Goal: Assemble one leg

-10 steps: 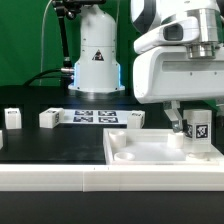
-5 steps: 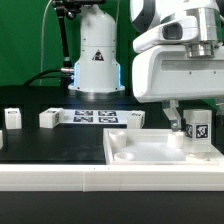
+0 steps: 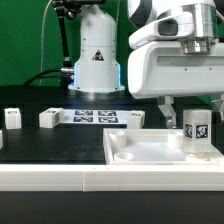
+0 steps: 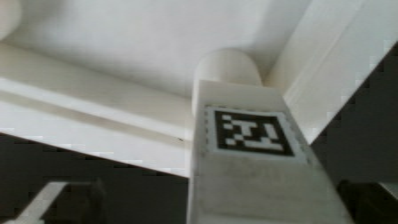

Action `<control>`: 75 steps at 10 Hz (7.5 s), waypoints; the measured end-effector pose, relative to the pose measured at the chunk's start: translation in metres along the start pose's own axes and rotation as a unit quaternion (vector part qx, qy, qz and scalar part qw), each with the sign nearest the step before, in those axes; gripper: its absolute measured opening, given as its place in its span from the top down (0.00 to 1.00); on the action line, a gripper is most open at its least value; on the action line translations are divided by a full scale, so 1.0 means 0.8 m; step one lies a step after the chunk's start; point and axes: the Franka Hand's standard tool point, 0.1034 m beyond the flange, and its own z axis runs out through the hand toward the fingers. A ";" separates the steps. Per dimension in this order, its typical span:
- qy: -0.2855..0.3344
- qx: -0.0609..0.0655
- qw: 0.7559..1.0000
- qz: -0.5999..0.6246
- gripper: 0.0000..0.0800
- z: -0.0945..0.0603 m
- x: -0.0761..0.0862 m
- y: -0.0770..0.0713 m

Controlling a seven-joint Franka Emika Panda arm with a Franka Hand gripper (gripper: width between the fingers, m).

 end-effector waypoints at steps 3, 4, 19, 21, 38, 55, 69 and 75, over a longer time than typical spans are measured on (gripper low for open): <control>-0.106 0.016 0.994 0.009 0.19 -0.006 0.003 -0.002; -0.115 0.018 0.993 0.008 0.19 -0.008 0.010 -0.002; -0.110 -0.029 0.932 0.344 0.63 -0.004 0.016 -0.004; -0.106 -0.042 0.896 0.430 0.63 -0.004 0.017 -0.005; -0.125 -0.002 0.958 0.259 0.19 -0.003 0.016 -0.031; -0.119 0.046 0.970 -0.208 0.34 0.000 0.006 0.005; -0.112 -0.007 0.961 0.251 0.64 0.003 0.010 -0.007; -0.089 -0.021 0.881 0.463 0.64 0.003 0.009 -0.011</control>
Offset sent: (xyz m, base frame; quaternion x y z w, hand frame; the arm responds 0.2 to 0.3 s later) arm 0.0091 -0.0018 0.0049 -0.0130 -0.1326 0.0191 0.9909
